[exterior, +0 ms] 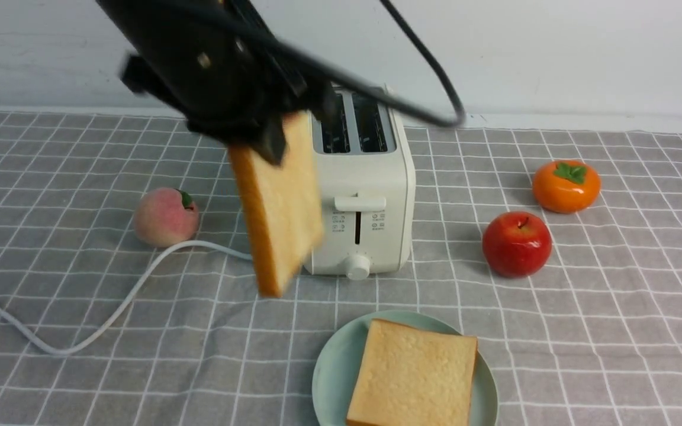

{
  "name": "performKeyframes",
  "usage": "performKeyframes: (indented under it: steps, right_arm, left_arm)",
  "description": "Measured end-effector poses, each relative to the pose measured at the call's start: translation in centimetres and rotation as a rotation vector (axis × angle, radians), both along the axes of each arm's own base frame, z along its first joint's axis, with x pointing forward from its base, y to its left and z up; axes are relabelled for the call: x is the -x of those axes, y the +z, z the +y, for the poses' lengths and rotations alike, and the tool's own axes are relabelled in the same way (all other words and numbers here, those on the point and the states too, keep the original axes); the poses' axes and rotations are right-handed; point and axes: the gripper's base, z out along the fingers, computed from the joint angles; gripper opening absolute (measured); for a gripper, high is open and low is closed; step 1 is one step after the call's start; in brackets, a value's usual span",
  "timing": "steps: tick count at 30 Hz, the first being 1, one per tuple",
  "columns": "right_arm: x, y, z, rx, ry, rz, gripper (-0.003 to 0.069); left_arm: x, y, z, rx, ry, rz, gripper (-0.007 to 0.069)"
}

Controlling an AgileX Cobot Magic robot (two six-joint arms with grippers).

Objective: Take toasted bread from bread machine on grey coffee table place on plate.
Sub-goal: 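Place the slice of bread on the plate with the left gripper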

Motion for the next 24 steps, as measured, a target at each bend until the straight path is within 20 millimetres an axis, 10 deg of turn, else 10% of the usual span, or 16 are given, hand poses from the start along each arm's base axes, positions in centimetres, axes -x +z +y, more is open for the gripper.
performKeyframes:
  steps: [13,24]
  right_arm:
    - [0.2,-0.3,0.0,0.009,0.007,0.037,0.022]
    - [0.8,-0.5,0.7,-0.003,0.102,0.078,0.0165]
  left_arm:
    - [-1.3,-10.5,-5.3,0.256,-0.387,0.187,0.0083]
    - [-2.1,-12.8,-5.8,0.253,-0.369,0.226,0.0083]
